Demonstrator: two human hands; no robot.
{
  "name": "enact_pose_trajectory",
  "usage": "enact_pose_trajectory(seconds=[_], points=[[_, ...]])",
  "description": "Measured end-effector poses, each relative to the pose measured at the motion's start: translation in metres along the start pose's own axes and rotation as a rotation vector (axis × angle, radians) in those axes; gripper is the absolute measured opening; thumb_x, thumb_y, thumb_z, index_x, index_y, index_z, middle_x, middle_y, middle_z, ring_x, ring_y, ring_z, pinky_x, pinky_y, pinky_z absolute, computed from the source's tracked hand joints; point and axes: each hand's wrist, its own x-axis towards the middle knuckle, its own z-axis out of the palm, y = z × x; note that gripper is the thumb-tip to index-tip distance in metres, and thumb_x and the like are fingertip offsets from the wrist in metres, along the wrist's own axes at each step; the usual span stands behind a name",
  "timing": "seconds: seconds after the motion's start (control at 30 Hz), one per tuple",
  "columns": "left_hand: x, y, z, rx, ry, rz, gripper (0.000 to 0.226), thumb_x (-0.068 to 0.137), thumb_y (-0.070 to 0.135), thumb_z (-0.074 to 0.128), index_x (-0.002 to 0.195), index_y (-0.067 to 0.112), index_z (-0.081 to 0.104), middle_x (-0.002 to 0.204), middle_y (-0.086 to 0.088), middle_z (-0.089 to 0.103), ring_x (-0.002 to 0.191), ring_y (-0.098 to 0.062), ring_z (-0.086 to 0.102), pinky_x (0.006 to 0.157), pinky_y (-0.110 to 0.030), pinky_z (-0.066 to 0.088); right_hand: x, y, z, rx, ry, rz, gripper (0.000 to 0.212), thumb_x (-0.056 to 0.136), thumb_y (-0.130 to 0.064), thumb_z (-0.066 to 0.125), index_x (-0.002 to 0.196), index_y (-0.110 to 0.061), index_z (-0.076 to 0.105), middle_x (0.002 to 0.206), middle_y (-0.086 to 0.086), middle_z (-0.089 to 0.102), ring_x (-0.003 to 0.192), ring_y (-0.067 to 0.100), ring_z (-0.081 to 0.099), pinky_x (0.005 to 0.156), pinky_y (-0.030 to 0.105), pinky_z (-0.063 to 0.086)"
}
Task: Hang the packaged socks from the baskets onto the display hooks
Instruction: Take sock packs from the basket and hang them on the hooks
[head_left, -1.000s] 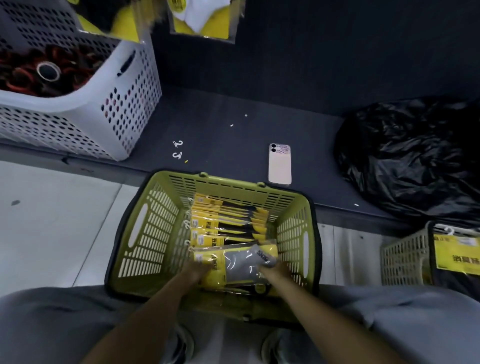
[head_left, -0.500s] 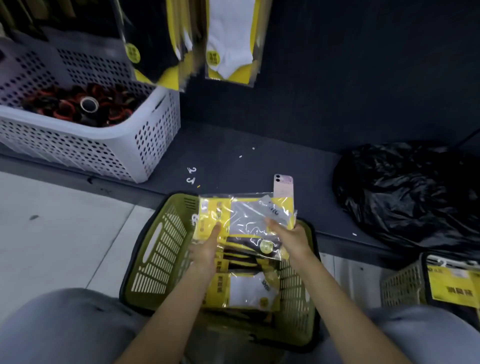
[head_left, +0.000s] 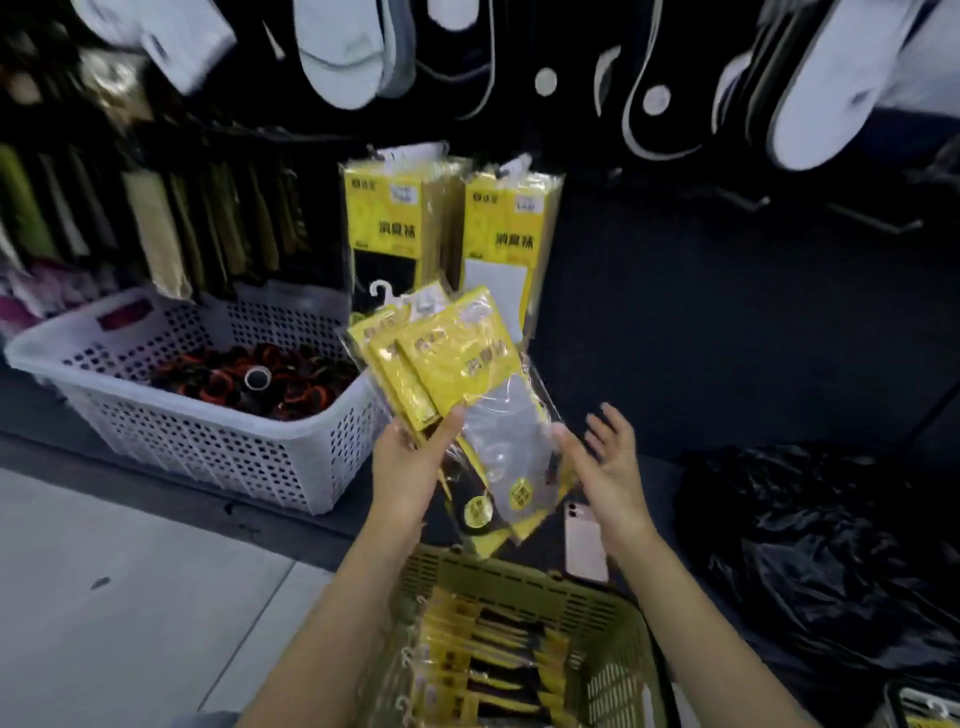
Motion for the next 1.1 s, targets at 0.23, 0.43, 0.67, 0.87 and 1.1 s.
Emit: enact_pose_trajectory(seconds=[0.23, 0.43, 0.67, 0.87, 1.1], points=[[0.036, 0.039, -0.01, 0.144, -0.082, 0.163, 0.028, 0.069, 0.034, 0.081, 0.092, 0.026, 0.067, 0.081, 0.022, 0.073, 0.076, 0.006, 0.067, 0.057, -0.006, 0.047, 0.029, -0.068, 0.05, 0.041, -0.173, -0.25, 0.024, 0.085, -0.017, 0.068, 0.107, -0.017, 0.061, 0.103, -0.004, 0.069, 0.093, 0.007, 0.067, 0.075, 0.015, 0.053], [0.063, 0.057, -0.017, 0.083, -0.118, 0.213, 0.04, 0.066, 0.059, 0.066, 0.086, 0.024, 0.067, 0.08, 0.013, 0.074, 0.075, -0.007, 0.069, 0.061, -0.011, 0.049, 0.05, -0.081, 0.07, 0.167, -0.161, -0.217, 0.015, 0.084, -0.021, 0.068, 0.095, -0.011, 0.064, 0.094, 0.003, 0.075, 0.085, 0.013, 0.072, 0.066, 0.019, 0.056], [0.092, 0.069, -0.044, 0.099, 0.073, 0.338, 0.049, 0.082, 0.056, 0.053, 0.057, 0.021, 0.029, 0.043, 0.009, 0.026, 0.039, -0.005, 0.025, 0.04, -0.012, 0.024, 0.09, -0.097, 0.075, 0.254, -0.011, -0.235, 0.007, 0.091, -0.019, 0.061, 0.091, -0.012, 0.062, 0.086, 0.002, 0.076, 0.079, 0.014, 0.073, 0.065, 0.024, 0.058], [0.109, 0.076, -0.064, 0.147, 0.263, 0.353, 0.05, 0.082, 0.058, 0.05, 0.058, 0.021, 0.027, 0.036, 0.011, 0.028, 0.034, -0.002, 0.027, 0.048, -0.024, 0.026, 0.138, -0.109, 0.092, 0.129, 0.018, -0.26, 0.011, 0.092, -0.017, 0.061, 0.099, -0.009, 0.063, 0.093, 0.009, 0.075, 0.089, 0.025, 0.071, 0.081, 0.04, 0.057], [0.113, 0.076, -0.071, 0.138, 0.282, 0.353, 0.049, 0.08, 0.058, 0.049, 0.058, 0.02, 0.027, 0.037, 0.011, 0.025, 0.033, -0.002, 0.024, 0.048, -0.026, 0.024, 0.192, -0.092, 0.113, 0.11, 0.123, -0.22, 0.007, 0.091, -0.02, 0.064, 0.088, -0.014, 0.063, 0.093, 0.006, 0.073, 0.091, 0.02, 0.07, 0.083, 0.038, 0.057]])
